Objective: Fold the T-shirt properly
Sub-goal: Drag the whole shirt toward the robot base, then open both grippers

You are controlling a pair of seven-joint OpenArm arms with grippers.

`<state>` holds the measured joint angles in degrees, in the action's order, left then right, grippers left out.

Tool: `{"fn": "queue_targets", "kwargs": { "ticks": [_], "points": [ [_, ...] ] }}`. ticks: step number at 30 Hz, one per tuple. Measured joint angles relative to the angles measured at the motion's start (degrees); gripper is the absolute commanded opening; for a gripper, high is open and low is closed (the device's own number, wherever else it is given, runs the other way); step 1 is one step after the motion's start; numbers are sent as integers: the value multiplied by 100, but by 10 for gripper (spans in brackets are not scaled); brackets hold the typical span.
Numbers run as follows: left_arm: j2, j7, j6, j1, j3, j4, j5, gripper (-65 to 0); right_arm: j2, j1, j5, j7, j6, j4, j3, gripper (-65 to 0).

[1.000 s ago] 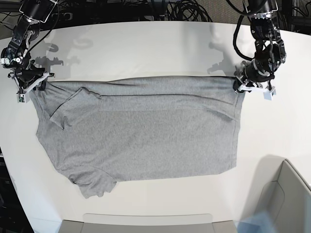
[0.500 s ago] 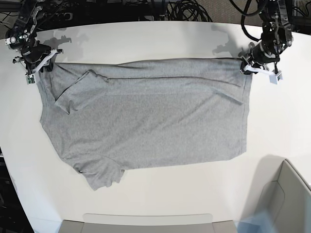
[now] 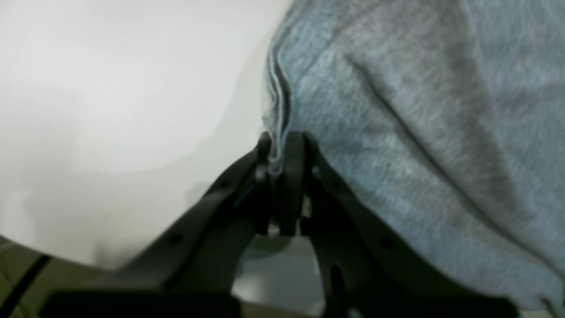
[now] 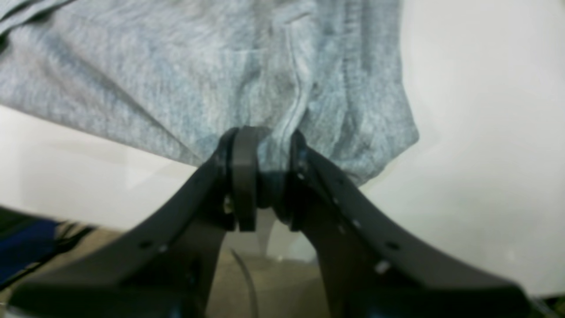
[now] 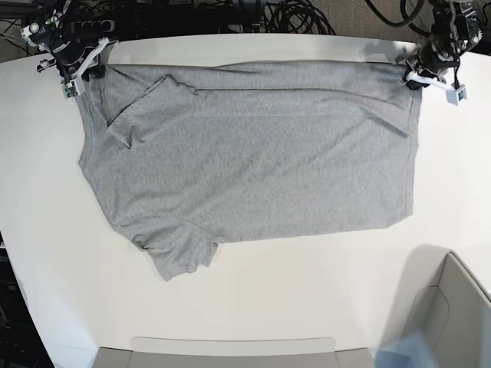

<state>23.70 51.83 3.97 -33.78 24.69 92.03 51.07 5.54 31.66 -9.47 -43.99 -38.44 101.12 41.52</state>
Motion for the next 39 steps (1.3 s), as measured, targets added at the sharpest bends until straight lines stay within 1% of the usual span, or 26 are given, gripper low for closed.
{"fn": "queue_targets", "kwargs": {
  "ticks": [2,4,6,8,14,20,21,24,26,27,28,30,32,35,37,39],
  "points": [
    [2,15,122,-90,59,-4,-4,-650,-103,76,-11,-9,-20,66,96,-546],
    [13,11,144,-146,61,-7,2,-650,-175,107,-72,-2,-20,70,157,-546],
    [13,11,144,-160,61,-7,-11,-650,-175,157,-83,7,-17,76,155,-546],
    [13,17,201,-160,61,-2,-197,-650,-177,264,-98,107,-15,87,140,-546],
    [11,-72,236,-127,61,17,-929,-650,-195,389,-127,118,-20,129,140,-546],
    [9,-76,232,-116,61,33,-970,-650,-192,389,-122,98,-33,157,140,-546],
    [9,-76,232,-116,61,33,-968,-632,-195,387,-105,22,-35,205,140,-546],
    [-2,-90,205,-116,61,76,-1019,-533,-219,404,9,-208,-66,435,127,-531],
    [-22,-4,94,-133,61,269,-1224,-482,-238,450,107,-431,-66,634,111,-490],
    [-70,138,4,-162,61,396,-1296,-465,-240,474,214,-481,-66,717,111,-467],
    [-160,223,-13,-190,61,555,-1360,-447,-240,487,262,-557,-66,802,114,-439],
    [-317,258,-7,-243,59,837,-1370,-429,-236,485,278,-549,-66,951,122,-400],
    [-409,369,28,-341,42,1056,-1325,-426,-225,483,260,-518,-68,1060,122,-382],
    [-415,372,-7,-334,44,1132,-1364,-426,-227,470,280,-566,-68,1139,142,-381],
    [-485,354,-2,-317,125,1137,-1362,-426,-258,415,208,-555,-66,1189,313,-381],
    [-651,374,-2,-304,297,1165,-1340,-426,-271,232,271,-570,-68,1198,562,-382]
  ]
}}
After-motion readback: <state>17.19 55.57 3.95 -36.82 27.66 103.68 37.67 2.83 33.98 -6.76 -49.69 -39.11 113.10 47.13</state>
